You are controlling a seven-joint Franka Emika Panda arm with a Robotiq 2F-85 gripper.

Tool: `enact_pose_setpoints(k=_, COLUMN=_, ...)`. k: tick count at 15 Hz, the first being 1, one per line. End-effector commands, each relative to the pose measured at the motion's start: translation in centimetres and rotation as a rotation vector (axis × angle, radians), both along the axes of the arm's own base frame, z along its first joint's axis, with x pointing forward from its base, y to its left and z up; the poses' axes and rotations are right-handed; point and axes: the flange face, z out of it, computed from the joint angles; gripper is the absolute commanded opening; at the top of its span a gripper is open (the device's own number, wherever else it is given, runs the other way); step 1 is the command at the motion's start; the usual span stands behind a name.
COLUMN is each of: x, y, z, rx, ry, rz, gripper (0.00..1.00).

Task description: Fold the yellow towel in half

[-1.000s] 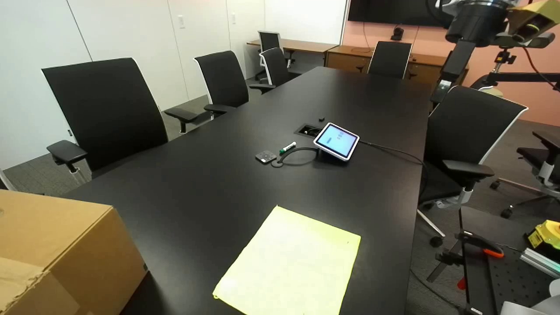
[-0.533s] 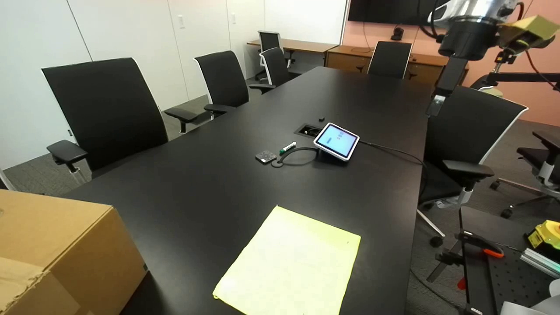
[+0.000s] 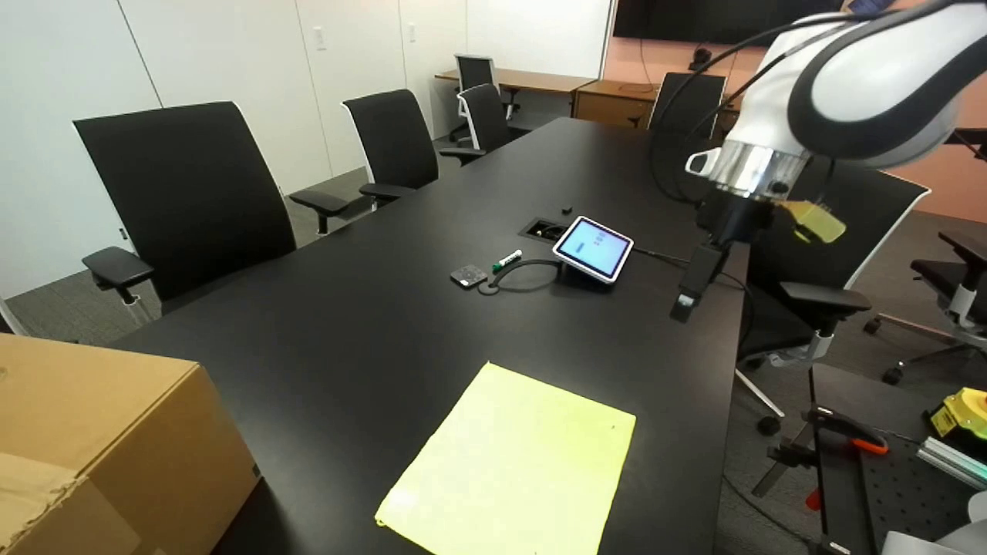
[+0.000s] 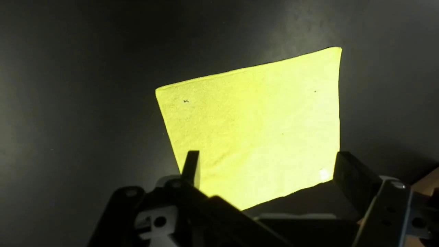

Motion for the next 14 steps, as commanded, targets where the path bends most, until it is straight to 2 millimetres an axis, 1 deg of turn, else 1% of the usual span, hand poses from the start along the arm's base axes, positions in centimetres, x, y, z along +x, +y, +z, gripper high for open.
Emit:
enact_pose_setpoints(k=1, x=1.3, y=1.5, z=-5.9, rx=0.031, ry=0.018, rz=0.006, gripper=1.00)
enact_pose_setpoints(k=4, x=1.4, y=3.0, z=-10.8, rx=0.041, ry=0.061, rz=0.050, gripper=1.00)
enact_pose_setpoints(k=6, x=1.5, y=3.9, z=-13.6, rx=0.057, ry=0.100, rz=0.098, gripper=1.00)
enact_pose_setpoints(k=8, x=1.8, y=4.6, z=-16.3, rx=0.025, ry=0.110, rz=0.124, gripper=1.00)
enact_pose_setpoints(k=12, x=2.6, y=5.9, z=-19.6, rx=-0.041, ry=0.082, rz=0.136, gripper=1.00)
enact_pose_setpoints(k=14, x=2.8, y=6.1, z=-21.4, rx=-0.077, ry=0.066, rz=0.151, gripper=1.00)
